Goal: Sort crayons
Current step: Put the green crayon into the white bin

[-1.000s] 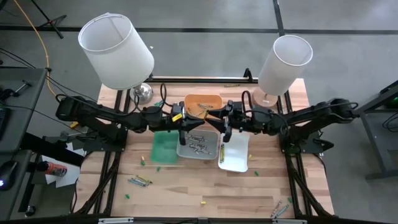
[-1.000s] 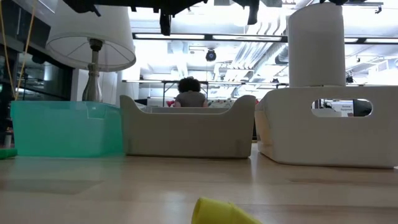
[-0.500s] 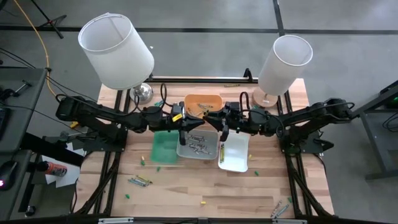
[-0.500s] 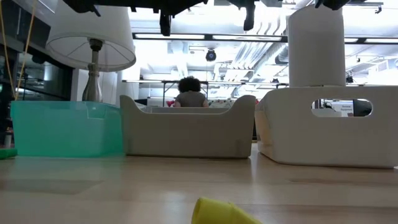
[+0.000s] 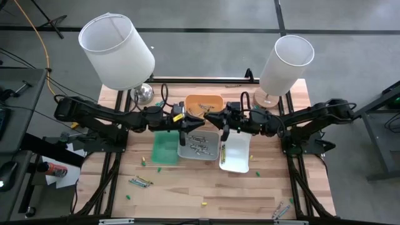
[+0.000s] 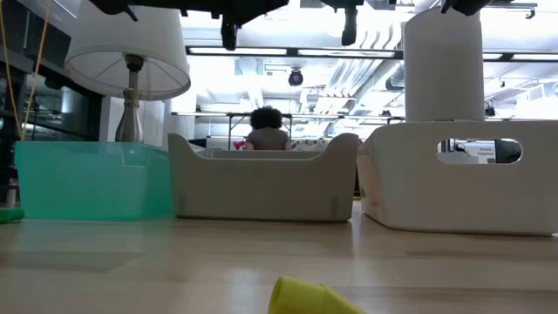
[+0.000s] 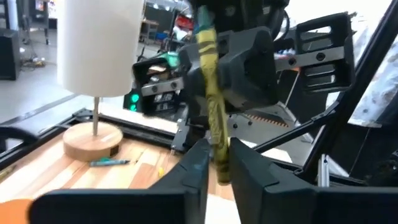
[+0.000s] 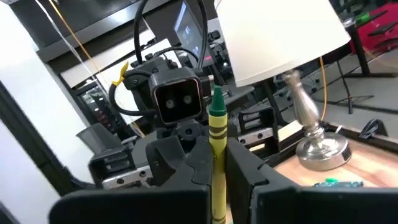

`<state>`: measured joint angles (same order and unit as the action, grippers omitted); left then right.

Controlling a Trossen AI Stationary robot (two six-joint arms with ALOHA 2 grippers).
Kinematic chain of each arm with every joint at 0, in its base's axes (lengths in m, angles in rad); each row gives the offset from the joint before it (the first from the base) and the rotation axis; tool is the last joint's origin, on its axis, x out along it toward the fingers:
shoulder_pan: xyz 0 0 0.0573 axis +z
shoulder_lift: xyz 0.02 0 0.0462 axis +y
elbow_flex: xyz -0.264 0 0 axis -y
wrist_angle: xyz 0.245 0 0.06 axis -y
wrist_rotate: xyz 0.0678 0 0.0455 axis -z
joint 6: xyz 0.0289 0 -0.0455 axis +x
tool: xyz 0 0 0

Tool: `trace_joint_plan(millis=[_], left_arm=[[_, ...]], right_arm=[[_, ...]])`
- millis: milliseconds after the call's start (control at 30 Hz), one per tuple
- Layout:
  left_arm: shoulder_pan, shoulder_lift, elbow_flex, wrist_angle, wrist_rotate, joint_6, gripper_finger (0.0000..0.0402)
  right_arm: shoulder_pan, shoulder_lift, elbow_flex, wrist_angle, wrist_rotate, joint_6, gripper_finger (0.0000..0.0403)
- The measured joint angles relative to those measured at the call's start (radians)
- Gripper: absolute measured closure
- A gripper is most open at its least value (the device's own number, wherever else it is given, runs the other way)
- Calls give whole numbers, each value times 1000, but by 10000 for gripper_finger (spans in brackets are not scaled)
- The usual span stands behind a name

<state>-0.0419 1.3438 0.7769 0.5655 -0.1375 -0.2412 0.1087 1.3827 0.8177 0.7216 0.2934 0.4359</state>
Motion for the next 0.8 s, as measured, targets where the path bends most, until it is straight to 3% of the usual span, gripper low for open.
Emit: trace_joint_plan(millis=[167,367,467,600,800], left_arm=[[29,-149,0,-282,-14,34,303],[35,-384,-2,-672,-97,36,275],[25,-491,-44,-707,-139,10,273],[-6,-610,-158,-601,-215,-36,273],[-27,-694,-277,-528,-253,-136,273]], right_arm=[[-15,-64,0,-42,-4,-59,399],[-29,-210,0,-327,-10,-69,399],[-12,-279,0,-503,-14,-27,399],[28,-338,1,-646,26,38,400],[157,-302,1,-836,122,246,400]])
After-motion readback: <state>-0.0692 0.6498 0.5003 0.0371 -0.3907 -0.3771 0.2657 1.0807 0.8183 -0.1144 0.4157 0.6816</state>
